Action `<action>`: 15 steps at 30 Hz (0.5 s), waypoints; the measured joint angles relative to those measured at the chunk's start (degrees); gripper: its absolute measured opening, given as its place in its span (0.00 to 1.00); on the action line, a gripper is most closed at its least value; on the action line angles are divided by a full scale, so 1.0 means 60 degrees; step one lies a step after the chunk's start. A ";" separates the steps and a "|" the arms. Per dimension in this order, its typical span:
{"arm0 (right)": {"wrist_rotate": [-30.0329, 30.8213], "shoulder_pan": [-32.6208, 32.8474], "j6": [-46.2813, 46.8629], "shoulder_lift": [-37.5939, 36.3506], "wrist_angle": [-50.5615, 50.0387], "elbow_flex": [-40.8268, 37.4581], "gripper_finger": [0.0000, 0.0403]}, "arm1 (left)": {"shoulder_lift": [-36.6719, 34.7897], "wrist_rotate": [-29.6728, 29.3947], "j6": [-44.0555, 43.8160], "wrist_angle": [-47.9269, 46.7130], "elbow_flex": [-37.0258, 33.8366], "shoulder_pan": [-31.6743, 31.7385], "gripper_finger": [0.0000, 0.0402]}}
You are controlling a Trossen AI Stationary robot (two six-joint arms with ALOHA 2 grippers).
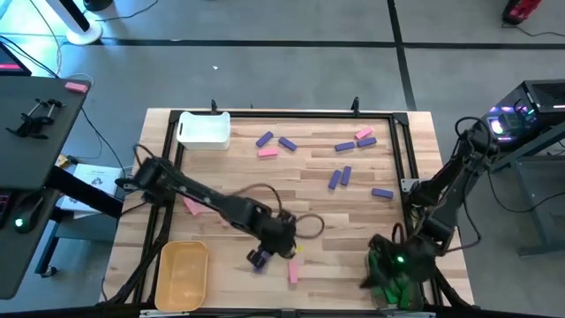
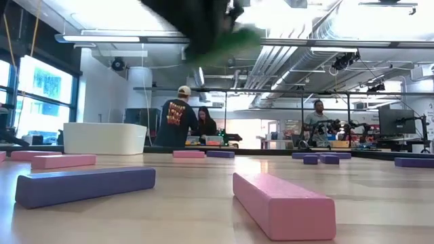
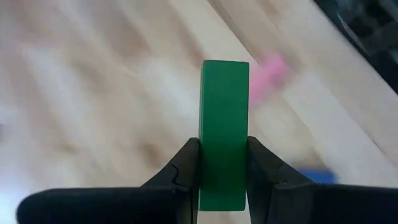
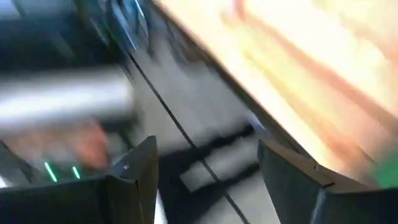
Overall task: Sort blocks
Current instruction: Put the green wooden block into the black bin
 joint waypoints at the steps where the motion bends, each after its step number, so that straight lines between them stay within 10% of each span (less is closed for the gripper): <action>1: 0.0543 -0.0240 0.0248 0.0000 0.0141 0.0004 0.53 | -0.0265 -0.0333 -0.0029 0.0270 0.0005 0.0088 0.14; 6: 0.2053 -0.1798 -0.0202 0.0000 0.0926 0.0002 0.53 | -0.0912 -0.0673 -0.1579 0.1092 0.0018 0.0684 0.14; 15: 0.0535 -0.4310 -0.2320 0.0000 0.1196 0.0003 0.52 | -0.0854 -0.0633 -0.2609 0.1470 0.0015 0.0864 0.14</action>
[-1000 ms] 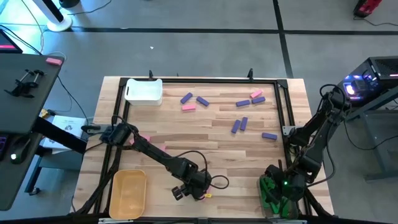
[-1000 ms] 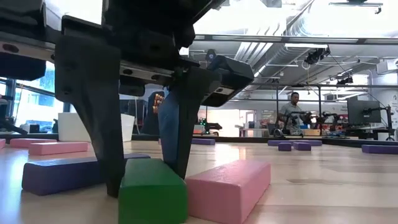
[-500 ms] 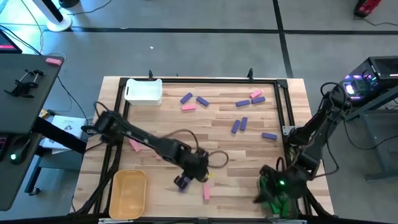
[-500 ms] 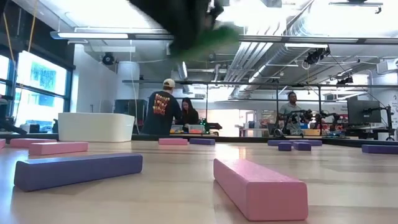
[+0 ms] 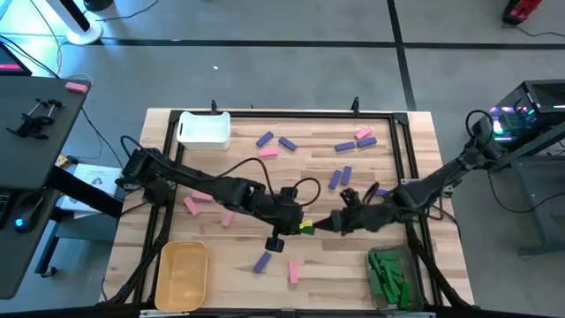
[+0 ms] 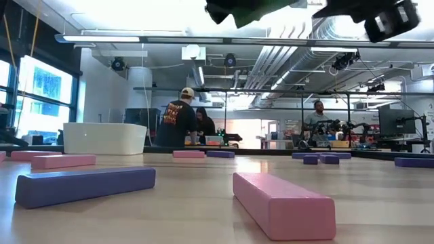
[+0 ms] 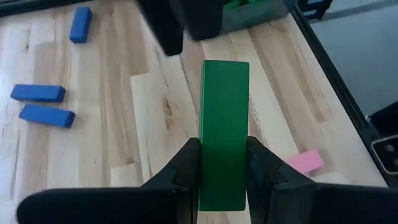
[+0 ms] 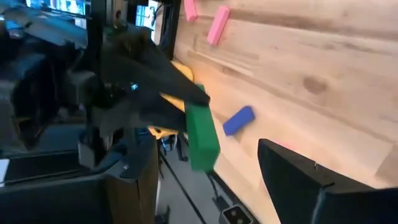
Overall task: Sort blocks
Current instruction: Put the green wooden block into the black bin
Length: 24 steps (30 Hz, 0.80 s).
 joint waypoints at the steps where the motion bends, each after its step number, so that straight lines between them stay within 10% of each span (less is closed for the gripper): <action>1: -0.0240 -0.0157 -0.0126 0.0000 -0.0002 -0.0001 0.53 | 0.0000 -0.0010 -0.0053 0.0041 0.0000 0.0011 0.14; 15: -0.0957 -0.0961 -0.0874 0.0004 -0.0044 -0.0003 0.48 | -0.0029 -0.0834 -0.0056 0.0727 0.0004 0.0361 0.14; 24: -0.0597 -0.1196 -0.1146 0.0004 -0.0044 -0.0003 0.22 | -0.0029 -0.0871 -0.0052 0.0812 0.0004 0.0461 0.14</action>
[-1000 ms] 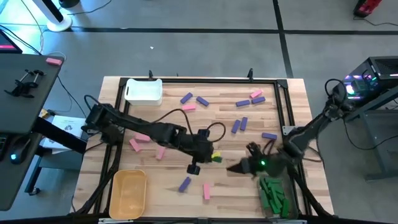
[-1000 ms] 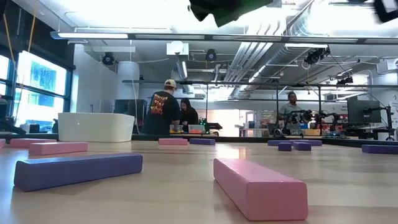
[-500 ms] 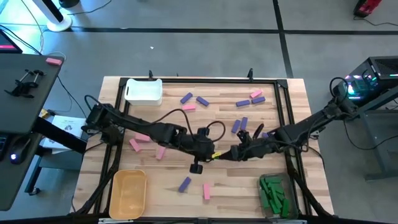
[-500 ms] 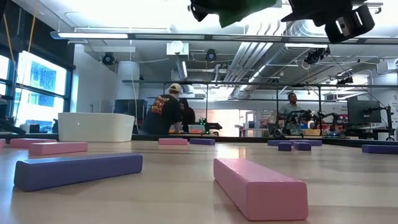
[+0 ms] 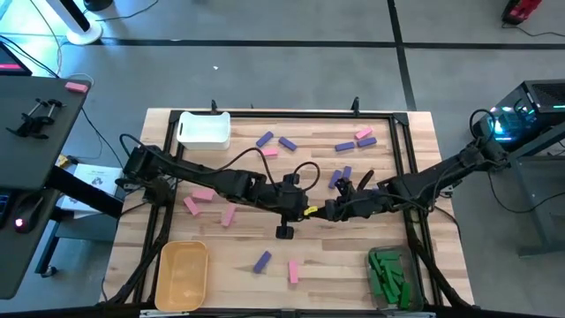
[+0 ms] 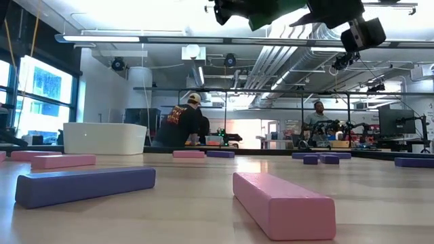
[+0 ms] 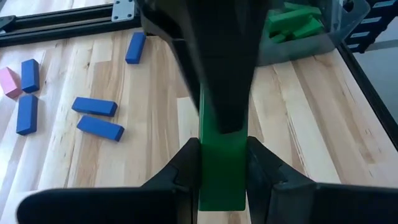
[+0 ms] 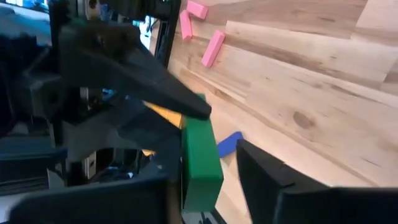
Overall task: Sort blocks
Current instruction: Put the green wooden block into the black bin
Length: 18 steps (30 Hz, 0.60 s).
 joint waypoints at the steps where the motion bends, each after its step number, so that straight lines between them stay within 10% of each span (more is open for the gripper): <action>1: 0.0044 -0.0004 0.0000 0.0000 0.0009 0.0000 0.19 | 0.0000 -0.0005 0.0000 -0.0004 0.0000 -0.0015 0.14; 10: -0.0134 0.0000 -0.0182 0.0001 0.0261 -0.0012 0.02 | 0.0000 -0.0007 0.0013 -0.0015 0.0000 0.0038 0.13; 18: -0.0068 -0.0004 -0.0304 0.0004 0.0381 -0.0021 0.09 | 0.0000 -0.0168 -0.0108 0.0021 0.0000 0.0068 0.13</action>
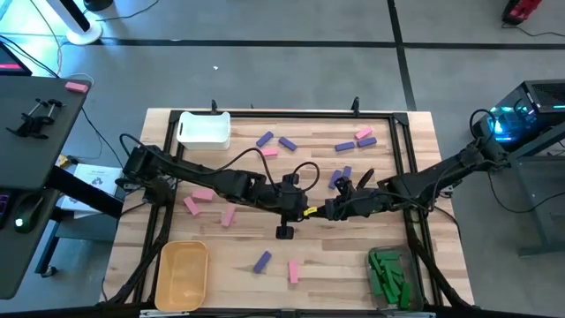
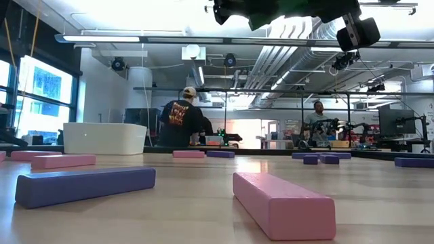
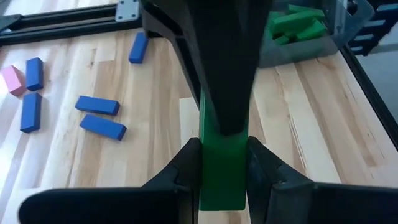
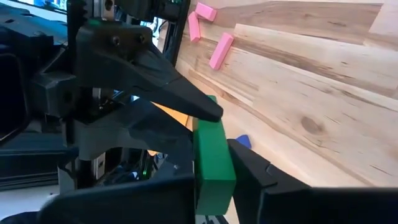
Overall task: Sort blocks
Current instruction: Put the green wooden block into the black bin
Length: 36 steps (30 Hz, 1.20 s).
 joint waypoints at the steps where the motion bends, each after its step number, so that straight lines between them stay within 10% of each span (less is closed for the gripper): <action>1: 0.0029 0.0000 -0.0016 0.0000 0.0038 -0.0001 0.11 | 0.0000 -0.0043 -0.0017 0.0027 0.0004 0.0006 0.13; 11: 0.0108 0.0000 -0.0020 0.0000 0.0099 0.0003 0.18 | 0.0000 -0.0469 -0.0071 0.0037 0.0007 0.0010 0.13; 22: 0.0139 0.0004 -0.0095 0.0004 -0.0043 0.0003 0.02 | 0.0000 -0.0490 0.0224 0.0023 0.0007 0.0006 0.13; 36: 0.0018 0.0106 -0.0506 -0.1581 -0.1642 0.0032 0.00 | -0.1162 0.0183 -0.0378 -0.2218 0.0015 -0.0282 0.39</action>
